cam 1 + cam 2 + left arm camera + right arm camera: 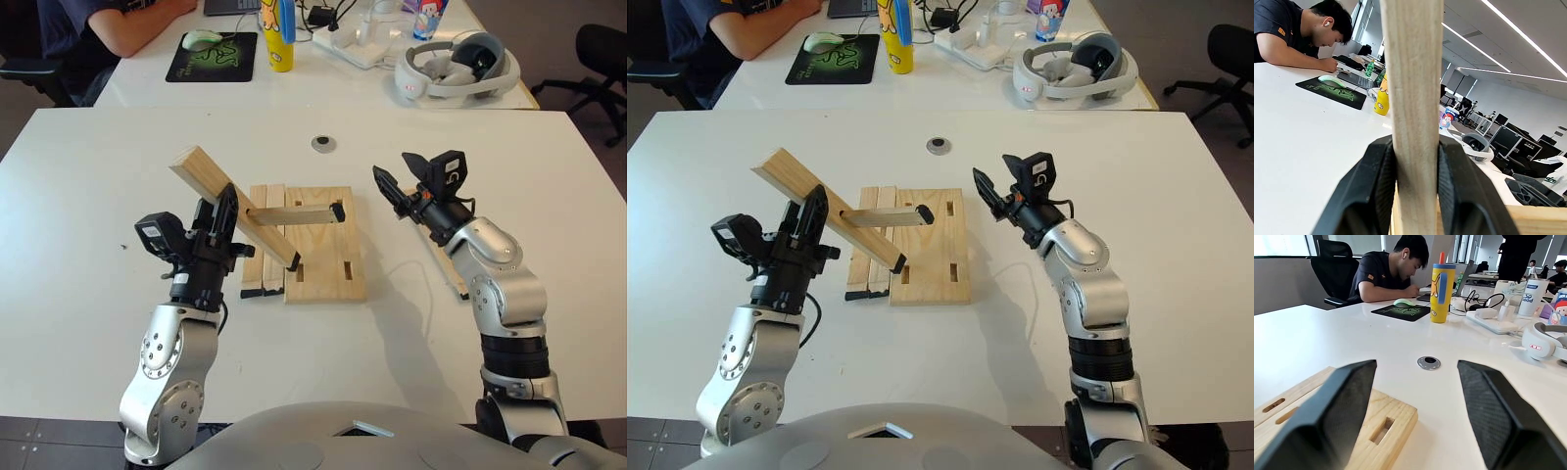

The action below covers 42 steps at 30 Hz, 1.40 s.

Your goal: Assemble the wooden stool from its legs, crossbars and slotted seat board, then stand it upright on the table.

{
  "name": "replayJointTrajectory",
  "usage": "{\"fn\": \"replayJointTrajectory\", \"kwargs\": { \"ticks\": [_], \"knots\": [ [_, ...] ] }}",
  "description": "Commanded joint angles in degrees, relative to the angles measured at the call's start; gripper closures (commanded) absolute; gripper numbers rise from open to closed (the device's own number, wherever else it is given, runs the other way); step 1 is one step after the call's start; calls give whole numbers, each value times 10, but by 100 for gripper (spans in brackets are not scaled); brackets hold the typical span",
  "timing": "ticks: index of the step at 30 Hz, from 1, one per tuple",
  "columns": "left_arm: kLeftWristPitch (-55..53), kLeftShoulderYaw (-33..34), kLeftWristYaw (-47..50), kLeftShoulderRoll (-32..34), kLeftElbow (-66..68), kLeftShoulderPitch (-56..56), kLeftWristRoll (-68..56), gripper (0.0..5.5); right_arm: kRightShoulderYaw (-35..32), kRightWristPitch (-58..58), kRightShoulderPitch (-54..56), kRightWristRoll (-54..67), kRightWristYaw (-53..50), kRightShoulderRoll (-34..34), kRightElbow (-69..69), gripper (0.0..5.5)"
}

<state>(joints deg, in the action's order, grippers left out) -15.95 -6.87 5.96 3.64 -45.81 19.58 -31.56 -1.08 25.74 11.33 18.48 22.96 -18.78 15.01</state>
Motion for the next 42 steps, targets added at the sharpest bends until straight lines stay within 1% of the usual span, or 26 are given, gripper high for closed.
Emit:
{"fn": "replayJointTrajectory", "kwargs": {
  "ticks": [1, 7, 13, 19, 25, 34, 38, 42],
  "knots": [
    [22, -26, 10, -31, 0, 16, 30, 445, 8, 4, 24, -5, 24, -18, -14, 242],
    [62, -66, 24, -68, -1, 56, 86, 445, 10, 8, 55, -4, 57, -40, -39, 242],
    [96, -96, 31, -83, 6, 93, 128, 445, 10, 13, 73, -4, 74, -49, -51, 242],
    [108, -117, 32, -88, 11, 111, 137, 445, 10, 17, 79, -3, 79, -52, -54, 242],
    [103, -132, 24, -84, 1, 104, 124, 445, 11, 22, 73, -4, 80, -50, -49, 242],
    [107, -117, 26, -91, 15, 110, 73, 445, 12, 21, 72, -3, 80, -48, -52, 242],
    [115, -99, 26, -105, 56, 122, 29, 445, 13, 19, 76, -3, 83, -48, -56, 242],
    [139, -91, 21, -100, 88, 126, 37, 445, 12, 18, 81, -3, 84, -50, -59, 242]
  ]
}}
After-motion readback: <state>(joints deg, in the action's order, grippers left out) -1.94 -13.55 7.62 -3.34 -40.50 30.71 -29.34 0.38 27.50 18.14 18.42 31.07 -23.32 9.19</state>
